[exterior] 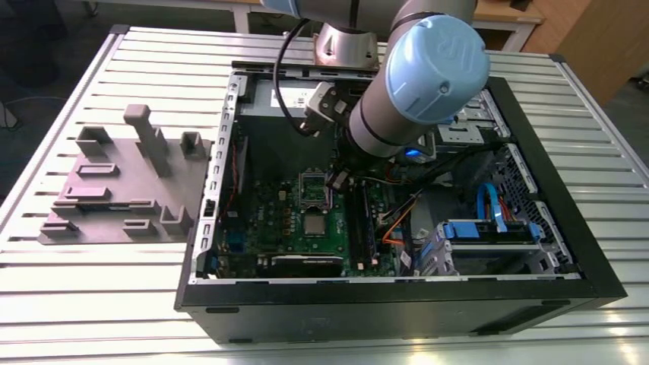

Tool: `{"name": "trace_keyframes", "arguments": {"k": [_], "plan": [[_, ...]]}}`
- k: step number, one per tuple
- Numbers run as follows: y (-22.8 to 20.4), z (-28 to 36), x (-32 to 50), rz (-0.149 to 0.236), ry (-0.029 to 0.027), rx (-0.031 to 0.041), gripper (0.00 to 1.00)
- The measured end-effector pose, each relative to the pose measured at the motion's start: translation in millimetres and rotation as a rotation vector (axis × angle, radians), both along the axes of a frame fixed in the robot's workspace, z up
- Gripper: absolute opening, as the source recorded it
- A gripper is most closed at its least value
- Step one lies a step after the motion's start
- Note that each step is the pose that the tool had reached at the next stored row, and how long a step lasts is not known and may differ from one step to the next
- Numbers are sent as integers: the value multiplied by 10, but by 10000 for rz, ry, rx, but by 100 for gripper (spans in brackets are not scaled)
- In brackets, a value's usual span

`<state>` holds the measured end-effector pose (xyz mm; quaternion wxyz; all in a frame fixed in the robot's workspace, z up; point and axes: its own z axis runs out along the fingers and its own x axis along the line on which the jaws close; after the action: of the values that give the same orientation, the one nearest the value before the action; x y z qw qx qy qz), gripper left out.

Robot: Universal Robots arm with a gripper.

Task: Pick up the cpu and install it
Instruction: 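Close the cpu cover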

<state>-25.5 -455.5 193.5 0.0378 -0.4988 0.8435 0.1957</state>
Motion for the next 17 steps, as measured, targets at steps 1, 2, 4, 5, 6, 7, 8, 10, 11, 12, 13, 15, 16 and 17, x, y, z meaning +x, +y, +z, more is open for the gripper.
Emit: {"name": "trace_keyframes", "arguments": {"k": [1, 2, 4, 5, 6, 7, 8, 10, 11, 12, 13, 15, 16, 17], "plan": [[1, -7, 1, 6, -1, 12, 11], [2, -15, 1, 10, 0, 16, 11], [3, -33, 1, 15, 0, 23, 11], [3, -41, 1, 17, 0, 25, 11], [3, -47, 1, 18, 0, 25, 11], [3, -51, 0, 18, 1, 24, 11], [3, -55, 1, 18, 1, 24, 11], [3, -69, 0, 18, 1, 24, 11], [3, -75, 0, 18, 1, 23, 11], [3, -79, 0, 18, 1, 22, 11], [3, -80, 0, 18, 1, 22, 11], [3, -80, 0, 17, 4, 23, 11], [3, -77, 0, 17, 5, 25, 11], [4, -74, 1, 18, 5, 27, 11]]}}
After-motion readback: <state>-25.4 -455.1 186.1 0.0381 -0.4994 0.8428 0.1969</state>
